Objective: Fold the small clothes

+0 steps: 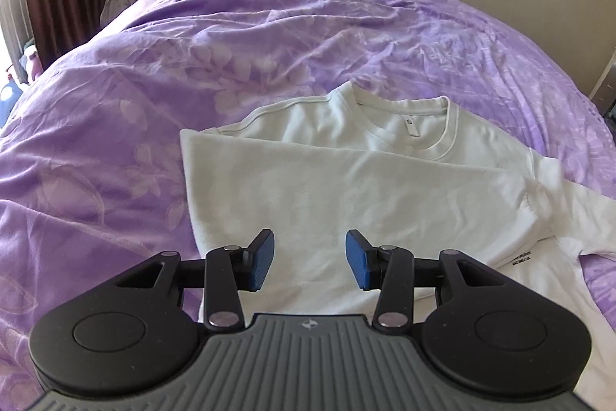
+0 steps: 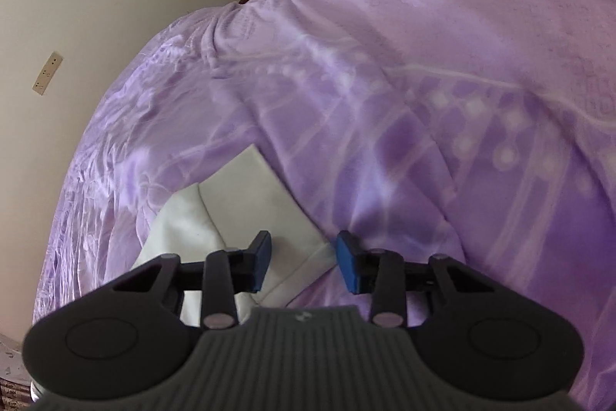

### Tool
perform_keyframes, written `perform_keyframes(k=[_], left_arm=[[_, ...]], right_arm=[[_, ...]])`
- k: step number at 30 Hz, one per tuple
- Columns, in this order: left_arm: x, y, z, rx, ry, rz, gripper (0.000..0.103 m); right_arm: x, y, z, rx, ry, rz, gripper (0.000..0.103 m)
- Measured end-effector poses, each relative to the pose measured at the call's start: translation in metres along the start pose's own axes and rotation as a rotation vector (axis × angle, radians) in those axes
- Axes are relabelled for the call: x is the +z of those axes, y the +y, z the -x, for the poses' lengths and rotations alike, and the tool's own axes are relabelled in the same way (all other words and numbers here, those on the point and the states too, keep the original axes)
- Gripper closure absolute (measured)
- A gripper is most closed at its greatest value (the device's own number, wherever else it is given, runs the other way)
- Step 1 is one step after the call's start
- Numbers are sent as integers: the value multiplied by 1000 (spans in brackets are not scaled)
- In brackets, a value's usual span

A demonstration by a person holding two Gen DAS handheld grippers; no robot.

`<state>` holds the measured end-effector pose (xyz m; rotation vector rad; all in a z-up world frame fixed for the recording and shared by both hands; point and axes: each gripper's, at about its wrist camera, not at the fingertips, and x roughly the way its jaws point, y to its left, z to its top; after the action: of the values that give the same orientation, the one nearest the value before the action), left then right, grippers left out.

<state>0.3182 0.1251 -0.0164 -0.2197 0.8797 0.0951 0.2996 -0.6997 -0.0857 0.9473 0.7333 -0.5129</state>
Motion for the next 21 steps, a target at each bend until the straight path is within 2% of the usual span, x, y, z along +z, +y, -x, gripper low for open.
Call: perform_keyframes(k=[6,7,8,10,14,21], left_arm=[[-2,-1,5,3,5,-11,52],[-1,0,8,3,1,-9,52],[-1,1,11,1,-2,-6,52],[1,2,17,-1,-6,-8,52],[2,4,31,31,-22,-41,52],[3,22,65,-39,-83,31,52]], right_arm=[[-4,0,2,11,-7,-25,69],[-5,1,5,12,-10,-16,84],[-6,5,6,21,-16,-2,92],[-8,19,13,36,-54,42,93],[-13,72,48,92,-124,191,94],[-48,204,144,347,-204,415,94]])
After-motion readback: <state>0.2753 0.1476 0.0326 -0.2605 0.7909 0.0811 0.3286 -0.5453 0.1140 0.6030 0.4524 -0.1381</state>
